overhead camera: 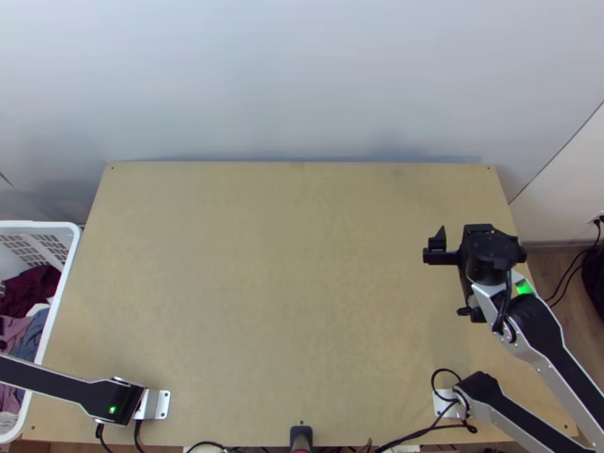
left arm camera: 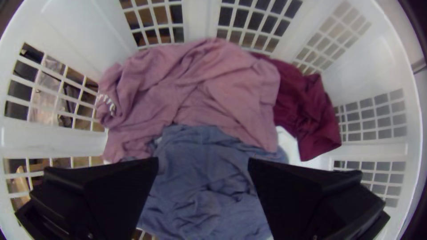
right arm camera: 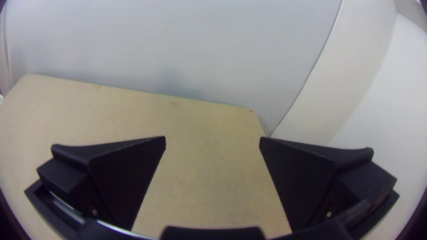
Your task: Fold the t-shirt
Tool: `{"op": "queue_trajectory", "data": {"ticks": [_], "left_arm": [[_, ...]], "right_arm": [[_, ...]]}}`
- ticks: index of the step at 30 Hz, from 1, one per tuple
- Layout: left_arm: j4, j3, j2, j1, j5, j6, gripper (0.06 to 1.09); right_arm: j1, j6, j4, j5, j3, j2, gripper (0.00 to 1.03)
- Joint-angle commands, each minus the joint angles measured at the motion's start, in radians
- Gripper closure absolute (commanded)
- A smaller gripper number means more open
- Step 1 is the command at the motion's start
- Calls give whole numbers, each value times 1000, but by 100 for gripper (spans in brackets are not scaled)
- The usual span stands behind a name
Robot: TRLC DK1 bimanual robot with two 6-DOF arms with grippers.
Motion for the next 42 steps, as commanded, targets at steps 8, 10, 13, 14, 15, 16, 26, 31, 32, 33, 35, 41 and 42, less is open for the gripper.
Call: {"op": "queue_trajectory", "data": {"ticks": [8, 10, 13, 14, 15, 16, 26, 31, 32, 33, 35, 41, 42], "left_arm": [[-68, 52, 226, 5, -29, 26, 14], [-68, 62, 242, 5, -34, 26, 14], [-68, 68, 264, 5, -43, 26, 17], [-68, 68, 270, 5, -45, 26, 17], [-66, 68, 278, 5, -49, 26, 17], [-65, 70, 282, 5, -57, 27, 22], [121, -47, 178, -3, -137, 147, 105], [103, -110, -26, -7, 0, 130, 105], [83, -111, -74, -10, 27, 115, 105], [61, -110, -118, -14, 56, 104, 105], [24, -103, -213, -20, 115, 78, 105], [-169, 9, -462, -40, 262, -10, 105], [-190, 21, -505, -46, 282, -20, 105]], "right_arm": [[1, -50, 7, 3, 32, 72, 5], [1, -53, 5, 5, 30, 72, 5], [1, -53, 2, 6, 24, 72, 5], [1, -53, 1, 6, 22, 72, 5], [1, -53, -1, 8, 22, 72, 5], [1, -53, -4, 8, 19, 72, 5], [2, -53, 4, 8, 1, 70, 5], [2, -49, 7, 8, 13, 58, 5], [4, -49, 5, 8, 21, 52, 5], [4, -50, 1, 8, 30, 50, 5], [-4, -50, -4, 9, 50, 47, 4], [-30, -33, -12, 8, 85, 41, 4], [-30, -27, -18, 8, 87, 36, 4]]}}
